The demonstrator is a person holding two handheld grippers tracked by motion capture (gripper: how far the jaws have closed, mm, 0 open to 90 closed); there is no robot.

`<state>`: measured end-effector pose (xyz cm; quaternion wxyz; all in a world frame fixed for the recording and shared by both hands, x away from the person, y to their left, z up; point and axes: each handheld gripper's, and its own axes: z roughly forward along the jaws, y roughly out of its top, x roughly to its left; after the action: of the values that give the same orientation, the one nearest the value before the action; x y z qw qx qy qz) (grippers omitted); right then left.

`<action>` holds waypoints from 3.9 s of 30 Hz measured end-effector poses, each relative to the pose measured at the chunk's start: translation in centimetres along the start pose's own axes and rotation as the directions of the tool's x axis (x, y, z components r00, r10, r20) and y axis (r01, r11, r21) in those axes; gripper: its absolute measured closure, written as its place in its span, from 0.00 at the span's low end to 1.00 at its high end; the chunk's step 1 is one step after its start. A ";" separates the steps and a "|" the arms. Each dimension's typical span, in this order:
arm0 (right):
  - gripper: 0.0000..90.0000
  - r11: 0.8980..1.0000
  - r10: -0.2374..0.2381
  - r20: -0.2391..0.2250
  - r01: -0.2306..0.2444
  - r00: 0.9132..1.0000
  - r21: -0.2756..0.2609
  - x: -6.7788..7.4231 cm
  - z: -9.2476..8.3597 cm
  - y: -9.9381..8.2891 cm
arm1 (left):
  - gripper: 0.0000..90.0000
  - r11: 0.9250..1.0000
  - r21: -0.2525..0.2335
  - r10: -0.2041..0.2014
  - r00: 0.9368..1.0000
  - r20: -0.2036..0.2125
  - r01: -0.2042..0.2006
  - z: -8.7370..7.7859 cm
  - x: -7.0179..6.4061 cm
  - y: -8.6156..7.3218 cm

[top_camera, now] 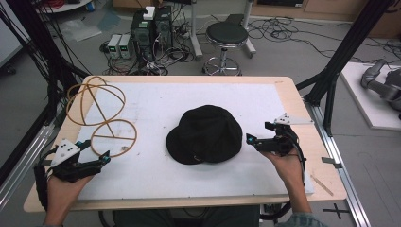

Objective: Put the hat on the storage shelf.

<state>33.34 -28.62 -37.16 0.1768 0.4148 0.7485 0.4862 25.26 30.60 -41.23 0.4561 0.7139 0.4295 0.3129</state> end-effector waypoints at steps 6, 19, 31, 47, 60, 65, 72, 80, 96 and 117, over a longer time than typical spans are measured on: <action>0.05 1.000 -0.002 -0.018 0.002 1.000 -0.010 0.1 1.2 1.0 | 0.23 1.000 0.005 -0.003 1.000 0.007 0.003 0.3 0.0 -0.1; 0.05 0.999 -0.017 -0.053 0.015 0.998 -0.045 1.4 3.7 3.7 | 0.23 1.000 0.005 -0.006 1.000 0.011 0.006 0.3 0.0 -0.2; 0.05 0.999 -0.007 -0.066 0.004 0.998 -0.046 2.5 6.8 4.7 | 0.23 1.000 0.013 0.002 1.000 0.016 -0.002 0.4 -0.1 -0.2; 0.08 1.000 0.028 -0.096 -0.028 0.995 0.008 2.6 10.2 4.2 | 0.23 1.000 0.012 0.004 1.000 0.017 -0.005 0.4 -0.2 -0.2; 0.15 0.997 0.044 -0.119 -0.036 0.992 0.073 2.6 11.2 3.6 | 0.23 1.000 0.010 0.002 1.000 0.017 -0.002 0.3 -0.1 -0.2; 0.24 0.992 0.088 -0.122 -0.075 0.989 0.105 2.5 11.3 3.5 | 0.23 1.000 0.008 0.003 1.000 0.018 -0.004 0.4 -0.2 -0.2; 0.47 0.994 0.062 -0.097 -0.052 0.993 0.099 2.9 11.2 3.6 | 0.23 1.000 0.009 0.003 1.000 0.018 -0.003 0.4 -0.2 -0.2; 0.66 0.997 0.011 -0.067 -0.006 0.998 0.083 3.4 10.8 3.7 | 0.23 1.000 0.011 0.003 1.000 0.019 -0.003 0.3 -0.1 -0.2; 0.74 1.000 -0.005 -0.052 0.006 0.999 0.019 4.8 9.0 5.1 | 0.23 1.000 0.009 0.001 1.000 0.017 -0.002 0.3 -0.1 -0.2; 0.75 0.992 0.006 -0.080 -0.016 0.997 -0.128 6.6 5.6 10.4 | 0.23 1.000 0.003 -0.002 1.000 0.018 0.002 0.3 0.0 -0.1</action>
<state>37.89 -18.25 -29.75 0.1705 0.3870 0.7199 0.5503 25.46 30.50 -41.45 0.4592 0.7169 0.4264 0.3056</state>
